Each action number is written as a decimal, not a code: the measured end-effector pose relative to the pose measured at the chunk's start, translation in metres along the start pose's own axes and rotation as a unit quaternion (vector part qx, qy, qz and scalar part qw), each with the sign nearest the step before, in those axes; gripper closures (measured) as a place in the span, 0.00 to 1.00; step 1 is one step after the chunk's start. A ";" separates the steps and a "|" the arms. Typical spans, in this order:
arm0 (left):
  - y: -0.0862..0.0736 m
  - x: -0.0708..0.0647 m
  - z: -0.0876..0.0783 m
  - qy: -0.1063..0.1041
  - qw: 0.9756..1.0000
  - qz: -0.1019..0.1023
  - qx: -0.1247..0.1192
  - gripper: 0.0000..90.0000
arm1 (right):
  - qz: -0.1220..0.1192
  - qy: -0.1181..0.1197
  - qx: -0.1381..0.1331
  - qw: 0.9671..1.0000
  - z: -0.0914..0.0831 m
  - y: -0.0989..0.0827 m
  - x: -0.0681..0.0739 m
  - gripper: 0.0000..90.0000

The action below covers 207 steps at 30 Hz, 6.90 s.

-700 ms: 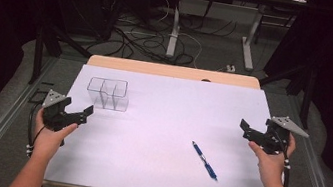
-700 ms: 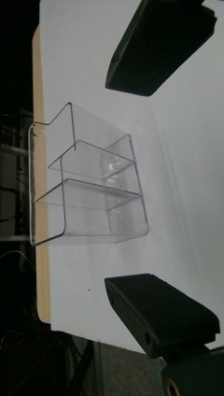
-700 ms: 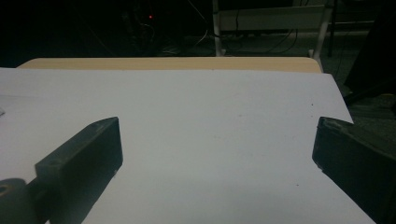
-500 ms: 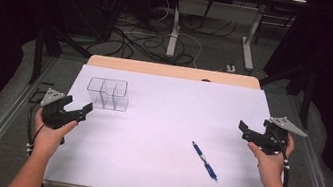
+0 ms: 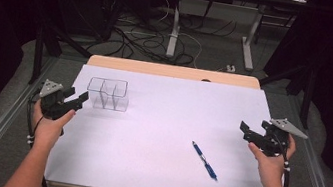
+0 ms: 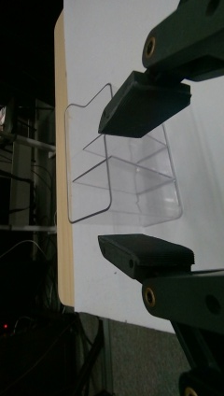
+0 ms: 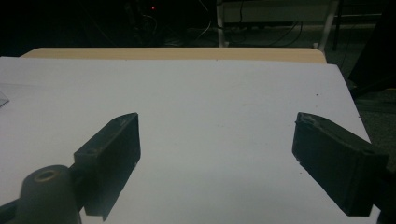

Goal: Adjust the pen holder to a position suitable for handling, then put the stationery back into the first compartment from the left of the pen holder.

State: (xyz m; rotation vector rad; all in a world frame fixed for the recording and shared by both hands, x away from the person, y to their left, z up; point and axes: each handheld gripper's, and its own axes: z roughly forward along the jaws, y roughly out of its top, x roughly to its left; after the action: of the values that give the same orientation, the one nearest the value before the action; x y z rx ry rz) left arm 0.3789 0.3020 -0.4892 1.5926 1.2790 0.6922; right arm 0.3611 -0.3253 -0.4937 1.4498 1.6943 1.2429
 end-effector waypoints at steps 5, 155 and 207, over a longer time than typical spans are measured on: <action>0.012 0.010 0.002 0.009 1.000 -0.020 -0.013 0.48 | -0.003 0.002 0.004 1.000 0.000 -0.001 0.000 0.17; 0.018 -0.104 0.054 -0.151 0.988 0.017 0.026 0.34 | -0.025 0.041 0.016 0.999 0.003 -0.002 0.023 0.21; -0.025 -0.085 0.002 -0.121 0.992 0.026 0.010 0.00 | -0.023 0.143 0.156 0.977 0.016 0.015 0.069 0.30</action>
State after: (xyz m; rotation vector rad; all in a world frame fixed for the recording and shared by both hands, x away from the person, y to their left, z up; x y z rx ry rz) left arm 0.3458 0.2214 -0.5018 1.6757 1.0729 0.5017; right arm 0.3653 -0.2550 -0.4768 1.4460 2.1853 1.2505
